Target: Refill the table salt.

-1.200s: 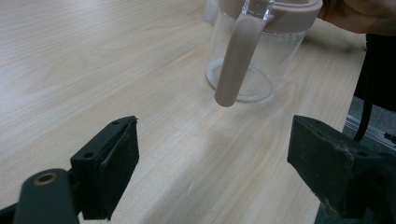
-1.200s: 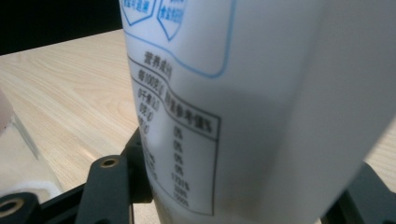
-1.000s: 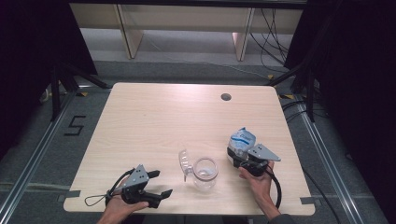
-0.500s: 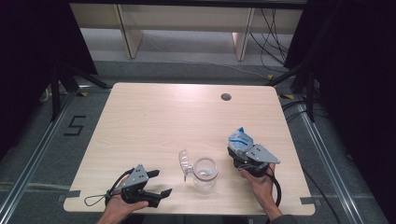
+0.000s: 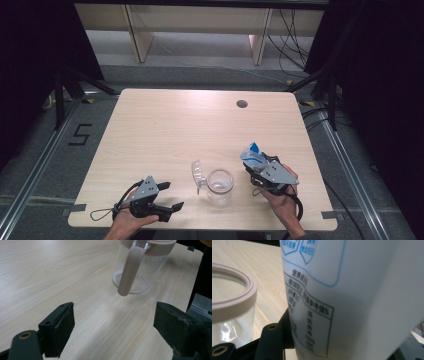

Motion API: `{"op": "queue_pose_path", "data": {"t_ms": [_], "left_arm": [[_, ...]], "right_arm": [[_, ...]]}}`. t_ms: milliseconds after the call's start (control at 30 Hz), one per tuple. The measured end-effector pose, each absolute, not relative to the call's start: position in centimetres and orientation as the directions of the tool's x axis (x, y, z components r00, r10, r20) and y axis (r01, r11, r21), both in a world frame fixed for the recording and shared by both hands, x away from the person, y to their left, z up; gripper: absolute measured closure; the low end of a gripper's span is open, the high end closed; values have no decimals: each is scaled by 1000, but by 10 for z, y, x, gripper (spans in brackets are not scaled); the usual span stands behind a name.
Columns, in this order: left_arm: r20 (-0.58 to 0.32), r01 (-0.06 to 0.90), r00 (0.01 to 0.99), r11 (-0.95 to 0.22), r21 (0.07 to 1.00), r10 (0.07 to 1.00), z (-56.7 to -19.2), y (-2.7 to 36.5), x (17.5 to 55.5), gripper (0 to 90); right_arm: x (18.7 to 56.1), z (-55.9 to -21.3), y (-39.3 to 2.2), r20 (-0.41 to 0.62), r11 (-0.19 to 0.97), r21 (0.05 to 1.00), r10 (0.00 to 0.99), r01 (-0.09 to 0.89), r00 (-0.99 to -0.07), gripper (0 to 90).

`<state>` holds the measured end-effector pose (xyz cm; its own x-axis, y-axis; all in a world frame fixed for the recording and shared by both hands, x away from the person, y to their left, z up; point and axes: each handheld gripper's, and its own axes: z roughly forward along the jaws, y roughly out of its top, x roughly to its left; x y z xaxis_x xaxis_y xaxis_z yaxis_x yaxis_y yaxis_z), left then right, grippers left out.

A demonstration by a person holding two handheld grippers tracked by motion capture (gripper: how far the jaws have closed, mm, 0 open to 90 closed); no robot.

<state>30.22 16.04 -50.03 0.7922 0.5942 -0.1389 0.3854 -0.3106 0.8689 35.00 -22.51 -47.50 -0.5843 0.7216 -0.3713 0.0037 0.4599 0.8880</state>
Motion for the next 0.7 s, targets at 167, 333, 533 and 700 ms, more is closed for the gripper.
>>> {"op": "queue_pose_path", "data": {"t_ms": [167,333,533,700], "left_arm": [[-139,388,790,-310,868,598,-500,161,302,165],[-140,387,790,-309,869,597,-501,161,302,164],[-136,388,789,-313,867,600,-501,161,302,163],[-154,404,778,-297,865,609,-501,160,302,162]], "right_arm": [[346,-474,-226,-438,522,852,687,-25,-580,439],[341,-472,-224,-458,543,839,674,-31,-579,438],[338,-471,-220,-513,590,805,641,-62,-571,439],[336,-469,-216,-539,609,789,626,-78,-564,439]]}}
